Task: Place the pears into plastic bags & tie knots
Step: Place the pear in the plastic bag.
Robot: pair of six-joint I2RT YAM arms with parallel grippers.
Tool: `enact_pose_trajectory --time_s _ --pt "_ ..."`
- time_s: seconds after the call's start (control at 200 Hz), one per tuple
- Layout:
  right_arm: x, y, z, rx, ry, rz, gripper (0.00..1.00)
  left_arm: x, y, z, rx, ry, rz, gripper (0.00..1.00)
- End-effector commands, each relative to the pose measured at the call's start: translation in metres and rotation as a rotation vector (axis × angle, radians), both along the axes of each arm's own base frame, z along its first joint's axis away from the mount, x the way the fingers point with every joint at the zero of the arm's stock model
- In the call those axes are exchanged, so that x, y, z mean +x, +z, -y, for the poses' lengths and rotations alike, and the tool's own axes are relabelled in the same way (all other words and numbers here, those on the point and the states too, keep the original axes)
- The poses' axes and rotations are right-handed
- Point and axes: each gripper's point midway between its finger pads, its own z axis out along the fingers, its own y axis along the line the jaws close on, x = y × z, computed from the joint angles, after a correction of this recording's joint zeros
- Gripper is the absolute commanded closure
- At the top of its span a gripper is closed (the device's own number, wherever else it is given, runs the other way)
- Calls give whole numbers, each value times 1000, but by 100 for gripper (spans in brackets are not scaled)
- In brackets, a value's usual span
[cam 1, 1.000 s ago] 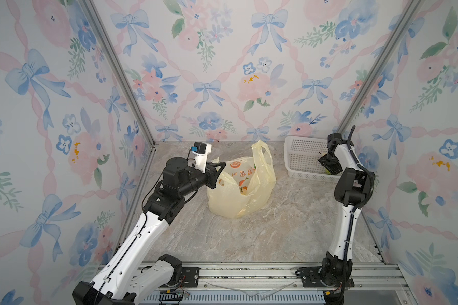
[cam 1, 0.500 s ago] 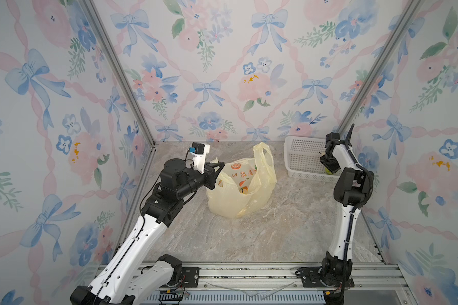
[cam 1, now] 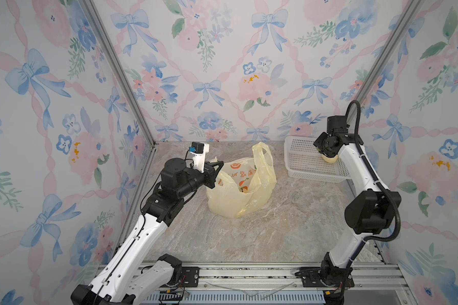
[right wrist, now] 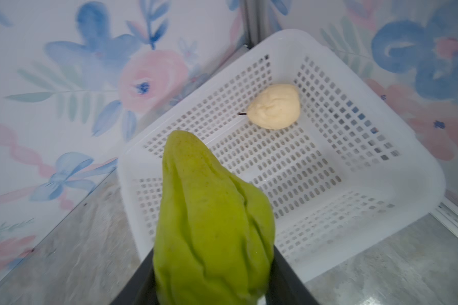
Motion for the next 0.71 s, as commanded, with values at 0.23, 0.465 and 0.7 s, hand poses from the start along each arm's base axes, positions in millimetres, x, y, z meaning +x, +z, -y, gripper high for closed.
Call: enact_pose_trajectory --time_s 0.23,0.465,0.7 --pt "-97 111 -214 111 833 332 52 12 4 0 1 25 2 100" --pt "-159 98 -312 91 1145 252 50 11 9 4 9 -6 22 100" --pt "-181 15 -363 64 1304 16 51 7 16 4 9 -17 47 100"
